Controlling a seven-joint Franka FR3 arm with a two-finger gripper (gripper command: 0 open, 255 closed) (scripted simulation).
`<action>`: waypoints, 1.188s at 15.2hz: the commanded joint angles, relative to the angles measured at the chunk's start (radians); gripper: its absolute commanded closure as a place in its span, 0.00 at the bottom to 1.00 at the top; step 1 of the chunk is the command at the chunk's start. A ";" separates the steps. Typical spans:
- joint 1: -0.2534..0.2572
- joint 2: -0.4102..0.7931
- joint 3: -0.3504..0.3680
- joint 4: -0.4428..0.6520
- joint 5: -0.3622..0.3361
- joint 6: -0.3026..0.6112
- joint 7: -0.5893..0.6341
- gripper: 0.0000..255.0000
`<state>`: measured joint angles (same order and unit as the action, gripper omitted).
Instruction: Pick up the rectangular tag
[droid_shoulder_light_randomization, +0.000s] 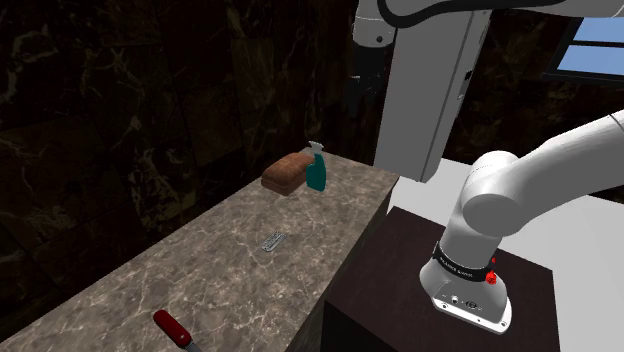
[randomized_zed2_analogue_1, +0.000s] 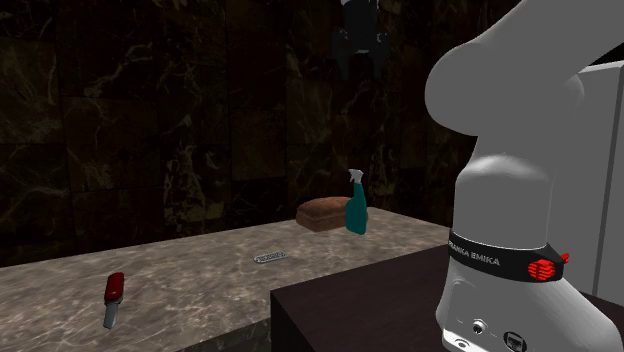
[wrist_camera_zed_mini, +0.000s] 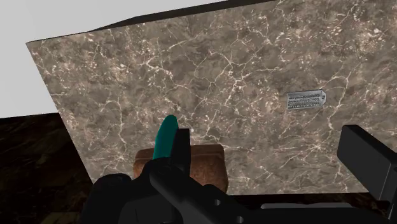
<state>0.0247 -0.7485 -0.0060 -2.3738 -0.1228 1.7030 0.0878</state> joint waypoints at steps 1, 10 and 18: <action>0.000 0.000 0.000 0.000 0.000 0.000 0.000 0.00; -0.012 0.124 0.117 -0.167 0.081 0.258 0.293 0.00; -0.029 0.358 0.226 -0.209 0.124 0.513 0.554 0.00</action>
<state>-0.0037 -0.4266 0.2018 -2.5804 -0.0045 2.1780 0.6005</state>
